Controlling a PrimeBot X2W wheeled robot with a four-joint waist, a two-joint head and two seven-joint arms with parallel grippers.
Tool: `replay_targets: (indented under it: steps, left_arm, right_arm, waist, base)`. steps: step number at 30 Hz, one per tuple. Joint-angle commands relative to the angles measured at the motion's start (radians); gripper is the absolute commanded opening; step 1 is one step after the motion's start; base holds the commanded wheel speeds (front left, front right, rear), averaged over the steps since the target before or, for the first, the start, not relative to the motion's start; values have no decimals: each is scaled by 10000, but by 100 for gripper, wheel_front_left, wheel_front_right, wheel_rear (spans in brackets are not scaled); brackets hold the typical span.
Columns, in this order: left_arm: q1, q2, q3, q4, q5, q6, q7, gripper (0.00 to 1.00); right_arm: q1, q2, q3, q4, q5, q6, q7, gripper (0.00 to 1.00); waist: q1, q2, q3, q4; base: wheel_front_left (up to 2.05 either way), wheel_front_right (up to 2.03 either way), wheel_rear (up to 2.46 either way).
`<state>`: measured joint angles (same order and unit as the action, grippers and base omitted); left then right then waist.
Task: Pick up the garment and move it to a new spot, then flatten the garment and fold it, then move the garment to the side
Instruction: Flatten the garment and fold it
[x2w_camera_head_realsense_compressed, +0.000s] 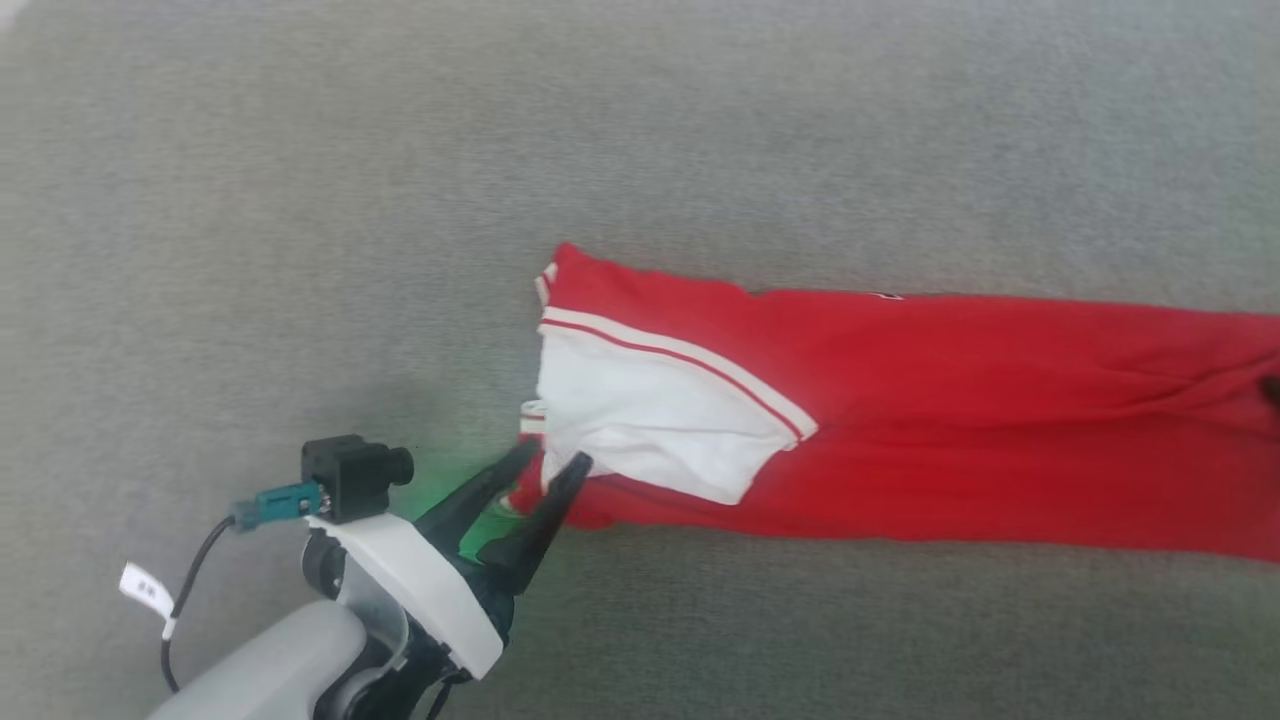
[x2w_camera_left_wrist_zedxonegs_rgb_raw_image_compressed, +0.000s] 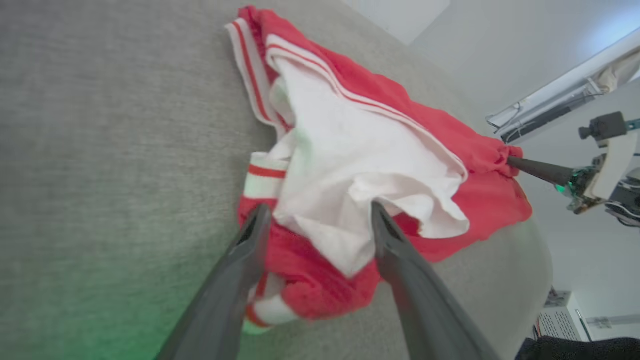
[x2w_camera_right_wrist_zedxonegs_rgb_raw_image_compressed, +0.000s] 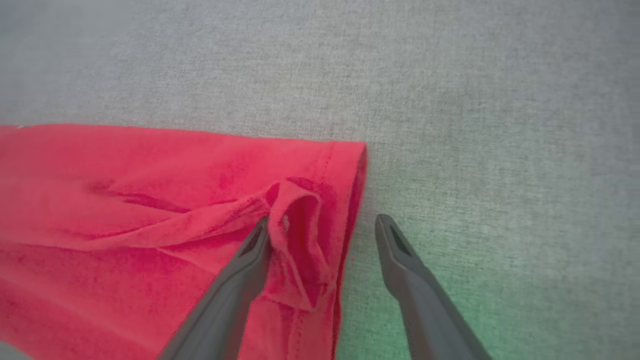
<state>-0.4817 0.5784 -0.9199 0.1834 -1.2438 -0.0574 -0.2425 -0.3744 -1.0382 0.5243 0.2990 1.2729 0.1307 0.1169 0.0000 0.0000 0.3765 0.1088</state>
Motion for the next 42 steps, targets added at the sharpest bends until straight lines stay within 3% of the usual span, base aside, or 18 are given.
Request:
replay_targets:
  steps: [1, 5, 10, 17, 18, 21, 22, 25, 32, 42]
  left_arm:
    - [170, -110, 145, 13, 102, 50, -95, 100]
    - [604, -656, 974, 302, 711, 118, -234, 100]
    - [1369, -1747, 2933, 706, 2094, 24, -229, 100]
    - [2187, -3119, 5899, 422, 5597, -28, -231, 100]
    - [2295, -3283, 6243, 286, 6213, -6, -232, 100]
    - [2588, -3735, 6973, -90, 7877, 29, -232, 100]
    - [2688, -3874, 7158, -143, 8308, 9, -232, 100]
    - [2928, -4265, 7602, -271, 9361, -107, -233, 100]
    - [3179, -4745, 8360, -295, 10299, -412, -233, 100]
    - [3056, -5118, 8986, -1004, 10947, -662, -234, 100]
  right_arm:
    - [156, 33, -67, 52, 182, -1, 120, 100]
    - [533, 81, -206, 365, 729, -1, 819, 100]
    - [870, 219, -11, 778, 982, -1, 1844, 100]
    - [780, 688, 230, 1127, 775, 17, 2987, 98]
    - [748, 776, 263, 1174, 725, 21, 3143, 54]
    - [688, 1026, 334, 1215, 539, 25, 3531, 9]
    - [657, 1084, 320, 1216, 485, 27, 3610, 0]
    - [512, 1154, 78, 1310, 262, 8, 3546, 0]
    - [155, 1156, -677, 1790, -79, -30, 3077, 0]
    - [-632, 307, -2381, 3589, -614, -10, 1833, 0]
  waist:
    - [0, 0, -96, 201]
    - [0, 0, -213, 626]
    - [0, 0, -330, 1082]
    - [0, 0, -442, 1303]
    - [0, 0, -449, 1307]
    - [0, 0, -458, 1285]
    - [0, 0, -453, 1271]
    - [0, 0, -429, 1202]
    - [0, 0, -372, 842]
    - [0, 0, -119, 142]
  base:
    - [0, 0, 0]
    - [0, 0, 0]
    - [0, 0, 0]
    - [0, 0, 0]
    - [0, 0, 0]
    - [0, 0, 0]
    - [0, 0, 0]
    - [0, 0, 0]
    - [0, 0, 0]
    - [0, 0, 0]
